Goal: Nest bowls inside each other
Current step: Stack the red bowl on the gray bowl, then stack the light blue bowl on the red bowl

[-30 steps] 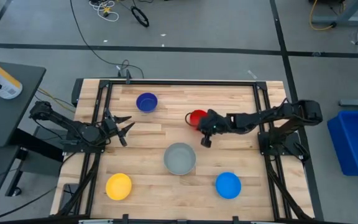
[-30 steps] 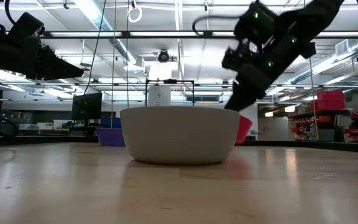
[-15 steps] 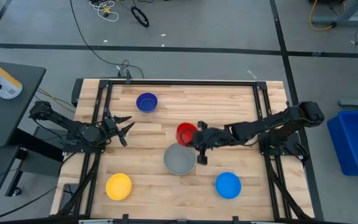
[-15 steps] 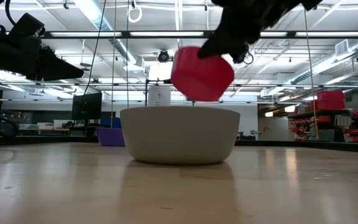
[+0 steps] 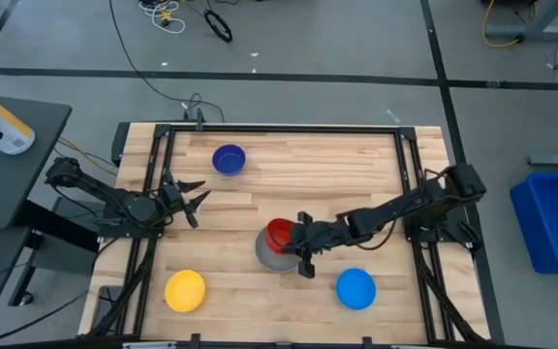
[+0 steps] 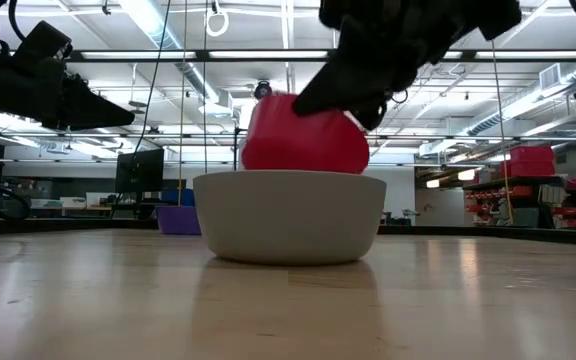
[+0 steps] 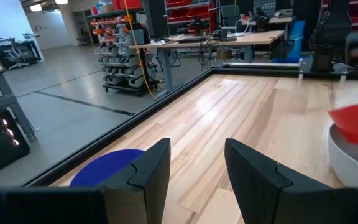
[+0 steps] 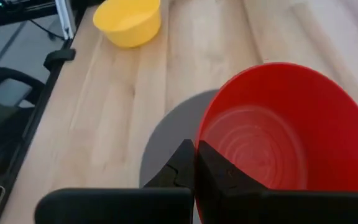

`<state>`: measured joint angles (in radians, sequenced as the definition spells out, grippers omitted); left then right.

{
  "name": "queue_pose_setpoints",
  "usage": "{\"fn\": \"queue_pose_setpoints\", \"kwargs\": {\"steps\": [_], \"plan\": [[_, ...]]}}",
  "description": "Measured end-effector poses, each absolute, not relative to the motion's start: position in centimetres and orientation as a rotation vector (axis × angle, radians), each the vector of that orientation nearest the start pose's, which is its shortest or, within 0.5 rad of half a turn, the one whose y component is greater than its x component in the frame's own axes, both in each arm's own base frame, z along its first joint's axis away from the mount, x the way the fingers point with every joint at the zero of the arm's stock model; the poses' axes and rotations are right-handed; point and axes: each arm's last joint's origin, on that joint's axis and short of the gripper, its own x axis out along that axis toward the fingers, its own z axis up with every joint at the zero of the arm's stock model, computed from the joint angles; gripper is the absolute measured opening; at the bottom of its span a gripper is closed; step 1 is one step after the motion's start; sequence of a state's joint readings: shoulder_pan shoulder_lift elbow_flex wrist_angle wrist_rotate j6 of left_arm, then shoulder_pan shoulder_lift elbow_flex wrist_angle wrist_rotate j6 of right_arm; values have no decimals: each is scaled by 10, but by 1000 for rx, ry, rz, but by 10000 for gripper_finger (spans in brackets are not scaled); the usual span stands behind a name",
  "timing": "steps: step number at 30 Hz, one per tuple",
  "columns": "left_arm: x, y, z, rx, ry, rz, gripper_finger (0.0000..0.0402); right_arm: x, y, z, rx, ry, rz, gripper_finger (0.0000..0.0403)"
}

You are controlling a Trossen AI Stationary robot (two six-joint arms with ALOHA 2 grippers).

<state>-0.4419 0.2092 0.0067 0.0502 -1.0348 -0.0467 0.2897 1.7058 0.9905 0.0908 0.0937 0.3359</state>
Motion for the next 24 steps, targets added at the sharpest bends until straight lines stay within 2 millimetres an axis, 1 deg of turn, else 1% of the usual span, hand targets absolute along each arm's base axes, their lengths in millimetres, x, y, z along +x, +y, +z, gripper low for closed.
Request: {"fn": "queue_pose_setpoints", "kwargs": {"steps": [4, 8, 10, 12, 16, 21, 24], "plan": [[97, -18, 155, 59, 100, 594, 163, 347, 102, 181, 233, 680, 109, 1], [97, -18, 155, 59, 100, 594, 163, 347, 103, 178, 247, 695, 133, 2], [97, -18, 155, 59, 100, 594, 163, 347, 104, 179, 237, 692, 140, 9], [97, -18, 155, 59, 100, 594, 163, 348, 105, 179, 217, 679, 151, 28], [97, -18, 155, 59, 100, 594, 163, 349, 104, 181, 184, 652, 163, 79], [97, -18, 155, 58, 100, 594, 163, 350, 99, 181, 176, 644, 106, 139], [97, -18, 155, 57, 100, 594, 163, 350, 98, 181, 164, 644, 71, 165]]}}
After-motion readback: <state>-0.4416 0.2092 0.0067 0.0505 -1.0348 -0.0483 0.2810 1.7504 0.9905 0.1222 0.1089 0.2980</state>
